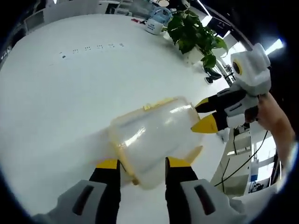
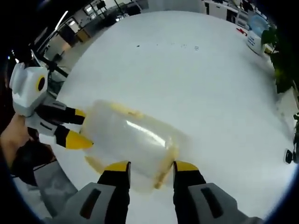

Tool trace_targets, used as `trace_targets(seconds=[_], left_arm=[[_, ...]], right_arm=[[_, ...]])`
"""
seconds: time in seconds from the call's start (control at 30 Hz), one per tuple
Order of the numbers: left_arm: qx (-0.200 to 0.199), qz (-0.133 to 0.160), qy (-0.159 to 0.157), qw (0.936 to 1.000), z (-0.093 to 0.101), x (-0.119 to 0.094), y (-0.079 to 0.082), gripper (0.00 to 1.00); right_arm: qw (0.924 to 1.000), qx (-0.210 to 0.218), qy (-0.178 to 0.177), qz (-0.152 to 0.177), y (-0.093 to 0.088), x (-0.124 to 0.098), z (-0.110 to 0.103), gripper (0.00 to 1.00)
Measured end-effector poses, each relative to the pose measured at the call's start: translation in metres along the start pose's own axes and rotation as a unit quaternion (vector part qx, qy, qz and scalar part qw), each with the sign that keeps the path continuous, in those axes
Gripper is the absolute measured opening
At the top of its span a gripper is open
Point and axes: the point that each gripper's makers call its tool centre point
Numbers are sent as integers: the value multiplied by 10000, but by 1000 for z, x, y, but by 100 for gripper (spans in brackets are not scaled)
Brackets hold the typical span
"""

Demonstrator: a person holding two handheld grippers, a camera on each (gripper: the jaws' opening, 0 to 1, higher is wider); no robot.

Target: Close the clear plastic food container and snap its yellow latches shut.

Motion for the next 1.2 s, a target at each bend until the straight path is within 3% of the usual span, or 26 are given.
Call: trace_targets(seconds=[1.2], left_arm=[[-20,41,27,10000,0,0,1,36]], right_arm=[[10000,-3,-27,-25,-1,-1,1,36]])
Point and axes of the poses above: the point that each gripper's makers call its tool centre point, and the gripper's own axes: x roughly forward along the fingers, z roughly to its right, y roughly out of its top, and after that the axes turned 12 degrees about y, right-handed
